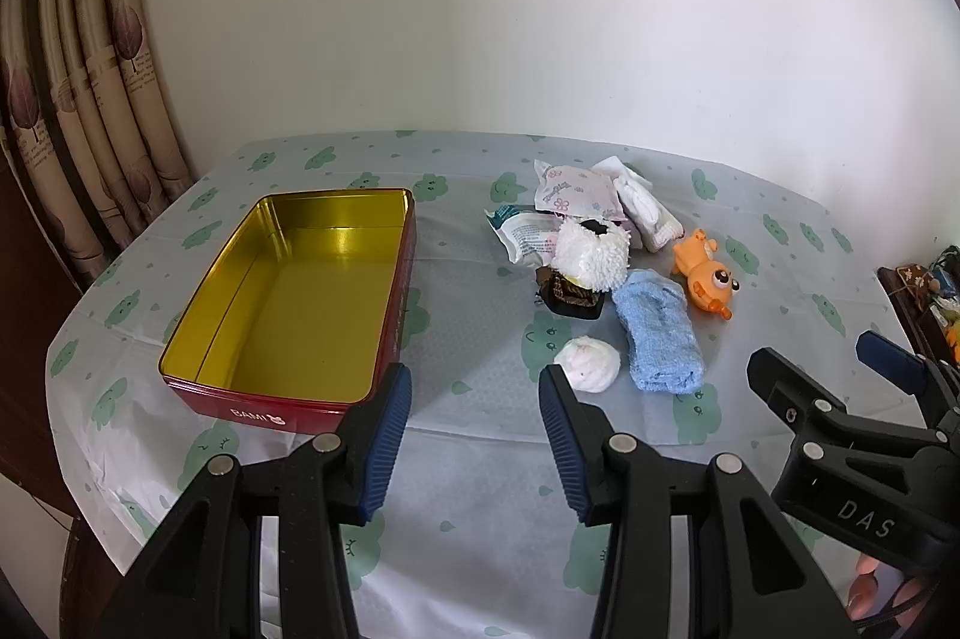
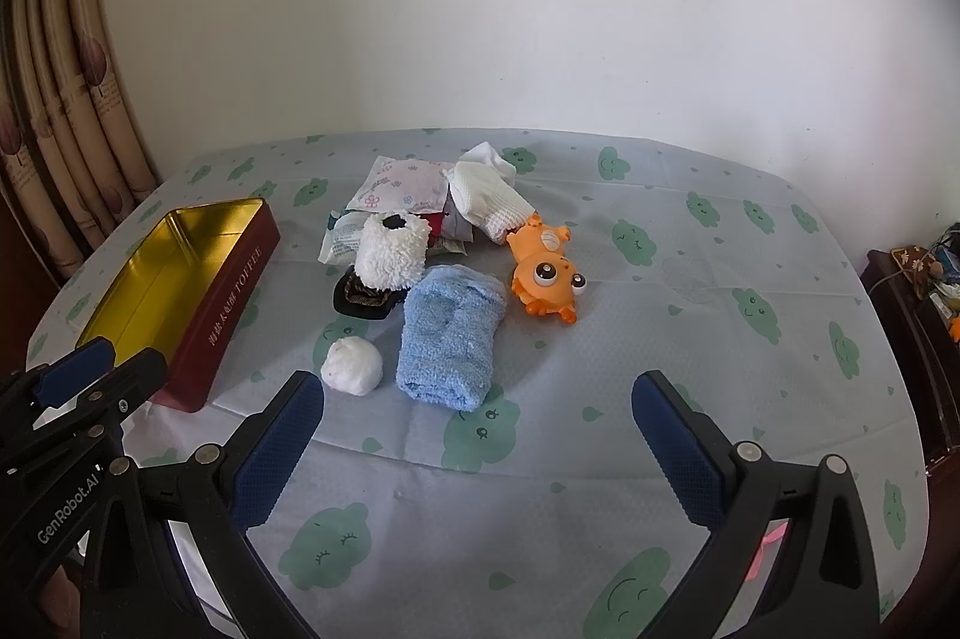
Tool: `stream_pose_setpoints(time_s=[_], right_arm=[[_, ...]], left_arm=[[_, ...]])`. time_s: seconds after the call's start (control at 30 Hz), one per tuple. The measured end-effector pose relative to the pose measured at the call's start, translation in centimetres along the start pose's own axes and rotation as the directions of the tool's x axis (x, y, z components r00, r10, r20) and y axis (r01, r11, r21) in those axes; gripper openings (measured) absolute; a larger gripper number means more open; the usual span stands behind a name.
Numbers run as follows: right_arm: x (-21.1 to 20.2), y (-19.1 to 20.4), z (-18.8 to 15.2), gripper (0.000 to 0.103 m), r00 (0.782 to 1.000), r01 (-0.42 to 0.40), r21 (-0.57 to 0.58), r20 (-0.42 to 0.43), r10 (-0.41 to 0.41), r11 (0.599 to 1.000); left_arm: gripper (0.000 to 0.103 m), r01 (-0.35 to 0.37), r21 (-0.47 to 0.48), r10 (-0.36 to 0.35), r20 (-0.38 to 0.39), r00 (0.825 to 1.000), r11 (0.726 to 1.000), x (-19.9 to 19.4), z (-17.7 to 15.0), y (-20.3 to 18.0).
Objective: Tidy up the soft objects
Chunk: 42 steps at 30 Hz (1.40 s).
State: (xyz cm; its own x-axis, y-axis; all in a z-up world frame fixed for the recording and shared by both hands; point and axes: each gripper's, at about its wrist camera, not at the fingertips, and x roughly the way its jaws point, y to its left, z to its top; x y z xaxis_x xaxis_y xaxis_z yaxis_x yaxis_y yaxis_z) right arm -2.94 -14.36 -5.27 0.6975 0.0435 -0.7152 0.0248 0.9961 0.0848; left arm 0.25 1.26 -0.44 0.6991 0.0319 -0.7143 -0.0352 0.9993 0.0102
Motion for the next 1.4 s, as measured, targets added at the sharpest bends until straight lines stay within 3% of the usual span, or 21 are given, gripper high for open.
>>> stream_pose_setpoints(time_s=[0.43,0.63,0.73,0.83,1.07,1.17,1.4], right_arm=[[0.1,-0.2,-0.2,0.102,1.0,0.007,0.007,-0.004,-0.007,1.0],[0.7,-1.9,-0.1,0.102,0.999,0.04,0.02,-0.012,-0.04,0.999],[1.2,-3.4,-0.1,0.102,0.998,0.055,0.051,-0.025,-0.054,0.997],[1.9,-4.6,-0.2,0.102,0.998,0.057,0.081,-0.037,-0.054,0.995],[3.4,-6.6,-0.6,0.102,0.997,0.037,0.149,-0.066,-0.027,0.988],[4.0,-7.0,-0.6,0.102,0.998,0.026,0.161,-0.069,-0.015,0.987],[5.3,-8.3,-1.0,0.102,0.997,0.01,0.194,-0.081,0.006,0.981]], left_arm=[[0.045,0.004,0.016,-0.004,-0.009,1.0,1.0,0.3,-0.1,-0.4],[0.045,0.027,0.048,-0.025,-0.029,0.999,0.998,1.6,-0.4,-0.4],[0.045,0.073,0.07,-0.069,-0.057,0.996,0.995,2.8,-0.6,-0.7],[0.045,0.15,0.114,-0.14,-0.088,0.986,0.982,4.1,-0.7,-1.9],[0.045,0.249,0.169,-0.218,-0.182,0.959,0.954,8.6,-0.2,-4.1],[0.045,0.278,0.172,-0.239,-0.217,0.947,0.945,10.1,-0.3,-4.8],[0.045,0.288,0.189,-0.242,-0.232,0.942,0.939,12.2,-0.2,-5.8]])
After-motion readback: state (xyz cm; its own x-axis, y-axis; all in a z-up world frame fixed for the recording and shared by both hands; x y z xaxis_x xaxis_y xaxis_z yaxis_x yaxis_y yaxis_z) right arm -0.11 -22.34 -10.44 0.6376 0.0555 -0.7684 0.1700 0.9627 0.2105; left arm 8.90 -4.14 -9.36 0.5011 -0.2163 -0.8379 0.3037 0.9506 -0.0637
